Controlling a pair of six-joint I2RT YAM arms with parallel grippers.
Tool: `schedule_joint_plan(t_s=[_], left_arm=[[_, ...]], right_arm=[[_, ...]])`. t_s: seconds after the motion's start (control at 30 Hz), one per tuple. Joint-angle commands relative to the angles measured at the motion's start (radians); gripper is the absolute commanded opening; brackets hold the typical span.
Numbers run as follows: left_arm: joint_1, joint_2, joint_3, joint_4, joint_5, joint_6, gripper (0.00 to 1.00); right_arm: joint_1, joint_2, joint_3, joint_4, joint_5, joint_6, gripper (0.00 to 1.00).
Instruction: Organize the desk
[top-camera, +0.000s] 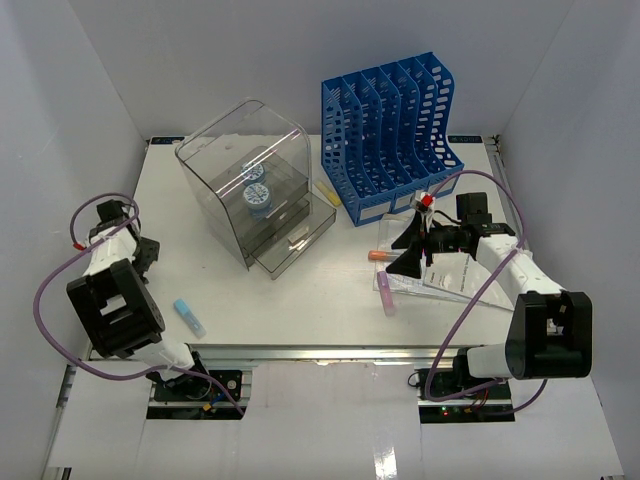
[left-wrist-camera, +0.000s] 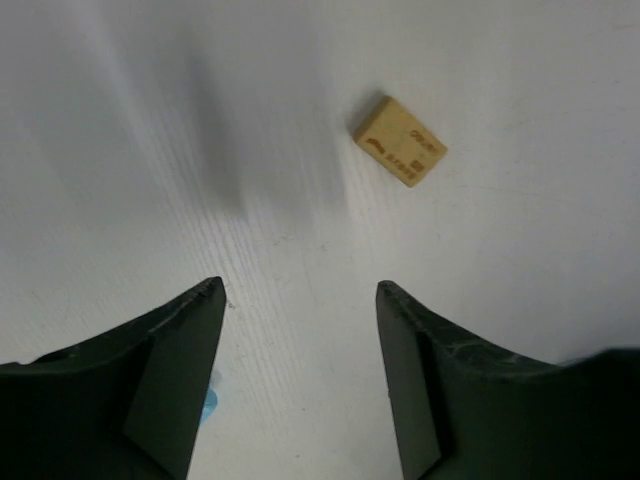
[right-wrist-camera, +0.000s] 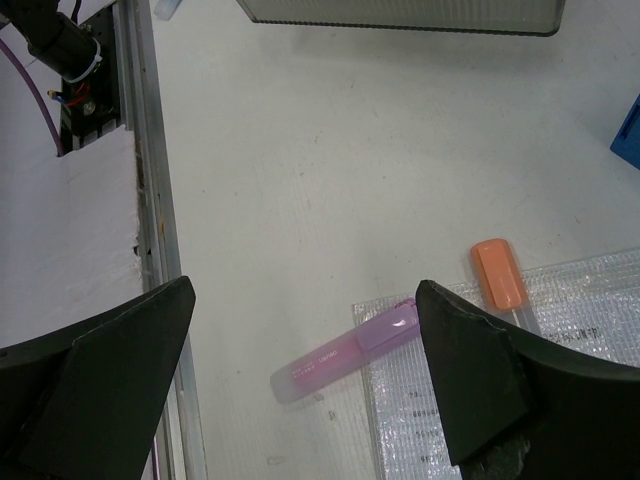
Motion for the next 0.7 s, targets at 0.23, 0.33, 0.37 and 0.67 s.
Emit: schedule_joint_plan(t_s=[0.23,0.33,0.37,0.67], left_arm=[[0.005,0.088,0.074,0.03,-0.118,-0.279,0.68],[0.008,0.149,0.093,0.026,-0.101,-0.296,0.69],[0.01,0.175,0.101,0.027,-0.092,-0.302,0.69],[0.015,0.234,0.128,0.071,-0.047,-0.281,0.73]], right_arm=[[-0.022,0.044,0.035,-0.017,-0.015,-0.019,0.97],[-0.022,0.052,0.035,-0.017,-0.01,-0.02,0.97],[-0.023,0.056,0.035,-0.017,-0.009,-0.021,0.96],[-0.023,0.069,0.039,-0.018,-0.006,-0.026,0.96]])
